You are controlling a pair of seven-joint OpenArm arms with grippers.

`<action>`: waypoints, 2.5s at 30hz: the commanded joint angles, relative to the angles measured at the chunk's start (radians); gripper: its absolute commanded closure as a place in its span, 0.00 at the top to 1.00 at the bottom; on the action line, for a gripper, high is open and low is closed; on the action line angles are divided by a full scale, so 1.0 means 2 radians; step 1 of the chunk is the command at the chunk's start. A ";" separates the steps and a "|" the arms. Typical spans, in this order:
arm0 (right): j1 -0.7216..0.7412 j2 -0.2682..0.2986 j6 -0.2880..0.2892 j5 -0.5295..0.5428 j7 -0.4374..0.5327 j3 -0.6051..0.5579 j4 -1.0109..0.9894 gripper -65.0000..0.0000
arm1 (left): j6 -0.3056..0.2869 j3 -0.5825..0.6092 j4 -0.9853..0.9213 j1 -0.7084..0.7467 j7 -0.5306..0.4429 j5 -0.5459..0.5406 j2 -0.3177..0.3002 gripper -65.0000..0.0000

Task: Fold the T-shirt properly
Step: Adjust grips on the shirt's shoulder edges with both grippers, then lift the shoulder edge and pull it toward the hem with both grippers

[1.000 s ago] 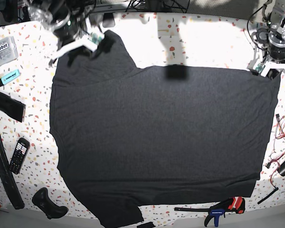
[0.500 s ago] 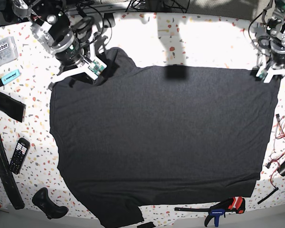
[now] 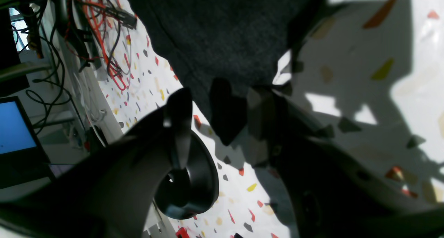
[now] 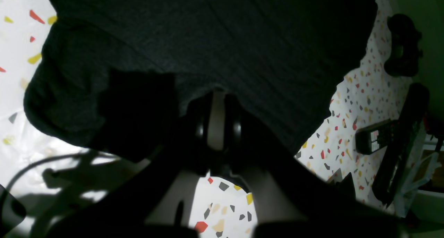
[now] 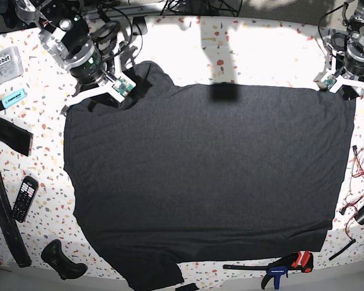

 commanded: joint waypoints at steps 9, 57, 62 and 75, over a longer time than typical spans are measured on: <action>0.002 0.004 -0.002 -0.007 0.008 0.004 0.009 0.00 | 0.027 -0.002 0.068 0.068 -0.001 0.023 -0.036 0.40; 0.002 0.002 -0.010 -0.007 0.022 0.004 0.010 0.00 | 0.060 -0.002 0.030 -0.014 -0.077 -0.008 -0.029 0.00; 0.003 0.002 -0.019 -0.006 0.023 0.004 0.009 0.00 | 0.060 -0.002 0.068 -0.017 -0.081 -0.008 -0.029 0.00; 0.043 -0.069 -0.026 0.018 0.015 0.004 0.009 0.00 | 0.060 -0.002 0.068 -0.027 -0.087 -0.038 -0.029 0.00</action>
